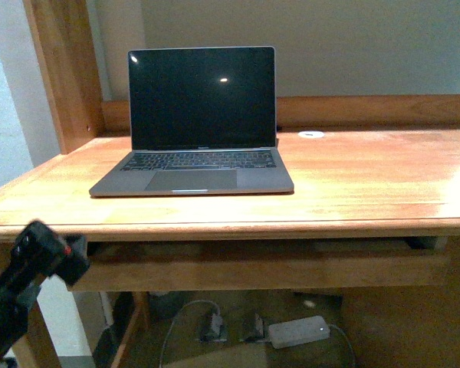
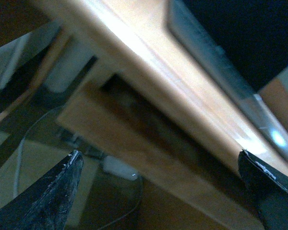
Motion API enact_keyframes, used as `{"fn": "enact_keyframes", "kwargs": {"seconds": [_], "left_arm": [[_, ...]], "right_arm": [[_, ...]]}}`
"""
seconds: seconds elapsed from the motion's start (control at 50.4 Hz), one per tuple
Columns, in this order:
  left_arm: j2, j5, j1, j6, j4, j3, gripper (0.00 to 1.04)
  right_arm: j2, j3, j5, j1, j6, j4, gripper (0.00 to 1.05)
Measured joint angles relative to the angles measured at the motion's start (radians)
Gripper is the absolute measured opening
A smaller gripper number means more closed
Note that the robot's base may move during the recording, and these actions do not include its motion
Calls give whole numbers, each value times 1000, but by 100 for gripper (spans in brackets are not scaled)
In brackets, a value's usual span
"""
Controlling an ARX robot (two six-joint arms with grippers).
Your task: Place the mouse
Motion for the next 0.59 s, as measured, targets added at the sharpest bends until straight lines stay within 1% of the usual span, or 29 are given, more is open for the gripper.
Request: {"fn": "enact_keyframes", "kwargs": {"seconds": [0.04, 0.178, 0.377, 0.595], "left_arm": [[35, -14, 5, -14, -7, 2, 98], [123, -13, 20, -56, -14, 15, 98], [182, 66, 24, -87, -6, 106, 98], [232, 87, 42, -92, -6, 193, 98]], "right_arm": [[0, 0, 0, 0, 0, 0, 98], [0, 0, 0, 0, 0, 0, 98], [0, 0, 0, 0, 0, 0, 98], [0, 0, 0, 0, 0, 0, 98]]}}
